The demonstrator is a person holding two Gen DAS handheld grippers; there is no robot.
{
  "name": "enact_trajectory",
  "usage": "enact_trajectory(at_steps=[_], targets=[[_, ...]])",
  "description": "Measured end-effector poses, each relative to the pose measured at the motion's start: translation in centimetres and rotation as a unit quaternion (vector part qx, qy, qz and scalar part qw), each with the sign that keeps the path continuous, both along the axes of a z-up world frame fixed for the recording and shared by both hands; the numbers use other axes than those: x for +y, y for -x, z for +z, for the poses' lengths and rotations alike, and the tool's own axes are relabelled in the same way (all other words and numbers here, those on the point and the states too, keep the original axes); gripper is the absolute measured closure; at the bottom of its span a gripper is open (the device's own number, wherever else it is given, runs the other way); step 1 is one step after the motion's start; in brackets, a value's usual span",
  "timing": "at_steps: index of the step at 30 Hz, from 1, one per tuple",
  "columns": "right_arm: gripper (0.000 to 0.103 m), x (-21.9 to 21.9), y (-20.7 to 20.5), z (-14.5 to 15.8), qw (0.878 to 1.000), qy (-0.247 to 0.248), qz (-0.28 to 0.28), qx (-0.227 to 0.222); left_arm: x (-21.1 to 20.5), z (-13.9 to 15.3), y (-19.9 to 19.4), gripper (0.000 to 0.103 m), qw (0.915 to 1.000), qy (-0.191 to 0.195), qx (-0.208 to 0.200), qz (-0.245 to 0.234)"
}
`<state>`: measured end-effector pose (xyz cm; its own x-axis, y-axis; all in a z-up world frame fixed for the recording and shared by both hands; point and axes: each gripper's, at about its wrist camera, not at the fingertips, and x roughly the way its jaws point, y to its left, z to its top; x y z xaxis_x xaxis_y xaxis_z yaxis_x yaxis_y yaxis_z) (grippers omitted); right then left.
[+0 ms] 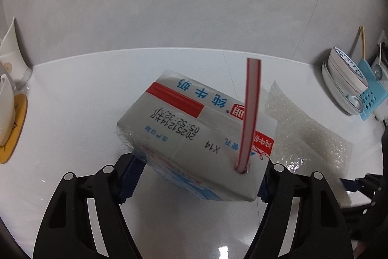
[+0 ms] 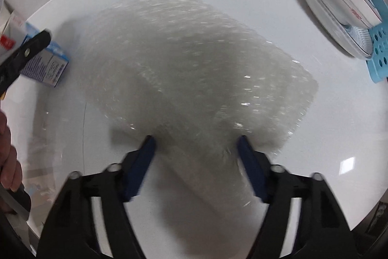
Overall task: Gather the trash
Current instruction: 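Grasp the milk carton with the left tool while the right tool grasps the bubble wrap, then carry the milk carton and bubble wrap down over the trash bin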
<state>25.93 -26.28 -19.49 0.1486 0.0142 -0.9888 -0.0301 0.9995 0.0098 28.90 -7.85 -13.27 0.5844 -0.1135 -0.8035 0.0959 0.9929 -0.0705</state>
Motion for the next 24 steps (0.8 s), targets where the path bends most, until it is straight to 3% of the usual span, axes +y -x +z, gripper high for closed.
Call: enact_trajectory(at_steps=[3,5,11,18,24], targets=[[0.083,-1.1,-0.3,0.3,1.0,0.003,-0.013,0.008,-0.2,0.2,0.6,0.03,0.9999,-0.005,0.008,0.01],[0.089,-1.5,-0.3,0.3,1.0,0.0,-0.014,0.011,-0.5,0.4,1.2,0.03,0.9997,-0.006,0.014,0.02],[0.091,-3.1,-0.1,0.6,0.999,-0.043,-0.011,0.005,-1.6,1.4,3.7,0.03,0.9987,-0.013,0.02,0.044],[0.091,-4.5,2.0,2.0,0.999,-0.023,0.023,-0.037,-1.9,3.9,8.2,0.03,0.9963,-0.011,0.016,0.084],[0.091,-5.1,5.7,5.0,0.997,-0.014,0.026,-0.075,-1.3,5.9,12.2,0.03,0.9957,0.002,0.014,0.091]])
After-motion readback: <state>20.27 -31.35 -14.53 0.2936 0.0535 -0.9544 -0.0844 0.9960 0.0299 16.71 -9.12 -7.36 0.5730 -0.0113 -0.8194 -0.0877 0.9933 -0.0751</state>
